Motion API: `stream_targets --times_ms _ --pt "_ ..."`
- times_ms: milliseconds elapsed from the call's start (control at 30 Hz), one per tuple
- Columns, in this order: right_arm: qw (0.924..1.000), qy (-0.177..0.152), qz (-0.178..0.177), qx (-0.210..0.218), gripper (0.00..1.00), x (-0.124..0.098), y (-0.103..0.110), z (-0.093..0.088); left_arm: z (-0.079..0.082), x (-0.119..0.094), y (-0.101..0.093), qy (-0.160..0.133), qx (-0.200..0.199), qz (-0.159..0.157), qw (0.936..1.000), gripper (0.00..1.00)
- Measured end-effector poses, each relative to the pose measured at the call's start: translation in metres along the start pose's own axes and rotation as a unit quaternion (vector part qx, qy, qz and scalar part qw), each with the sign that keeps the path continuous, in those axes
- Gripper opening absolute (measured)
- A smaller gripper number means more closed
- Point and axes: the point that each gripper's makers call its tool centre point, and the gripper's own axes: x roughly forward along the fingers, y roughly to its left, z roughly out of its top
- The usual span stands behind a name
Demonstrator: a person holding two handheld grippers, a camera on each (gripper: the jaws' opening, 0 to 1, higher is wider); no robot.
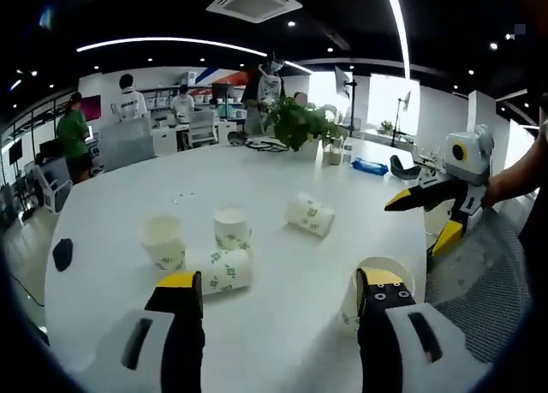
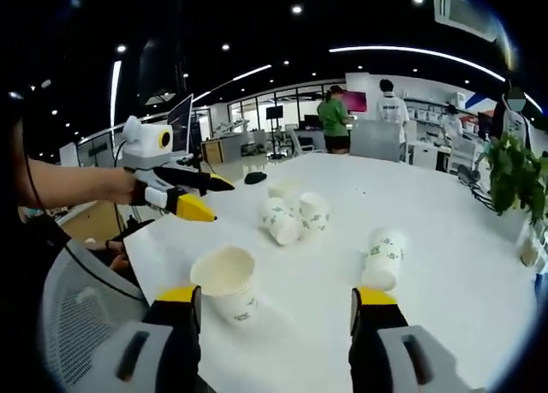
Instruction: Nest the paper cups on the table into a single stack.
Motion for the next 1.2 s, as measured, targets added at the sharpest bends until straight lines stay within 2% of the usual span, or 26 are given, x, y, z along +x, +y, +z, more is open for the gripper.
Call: stream_targets --times_ms 300,433,567,733,933,1200 --pt "0.9998 -0.009 -0.009 0.017 0.86 -0.006 -0.006 -0.003 -0.015 0.020 0.026 0.019 0.000 0.007 0.9998 0.66" --pt "0.9993 -0.019 -0.009 0.032 0.93 -0.010 -0.007 -0.002 -0.022 0.030 0.040 0.027 -0.001 0.004 0.9996 0.60" --pt "0.9983 -0.034 -0.013 0.046 1.00 -0.012 -0.009 0.003 -0.024 0.036 0.045 0.035 0.004 0.004 0.9994 0.59" --pt "0.9983 -0.029 -0.017 0.048 1.00 -0.012 -0.011 0.000 -0.031 0.043 0.056 0.051 0.012 0.007 0.9986 0.59" --pt "0.9985 -0.023 -0.019 0.046 0.99 -0.012 -0.011 -0.003 -0.033 0.052 0.073 0.060 -0.008 0.042 0.9973 0.65" --pt "0.9978 -0.023 -0.028 0.055 0.98 -0.013 -0.016 -0.004 -0.032 0.067 0.068 0.058 -0.010 0.059 0.9965 0.68"
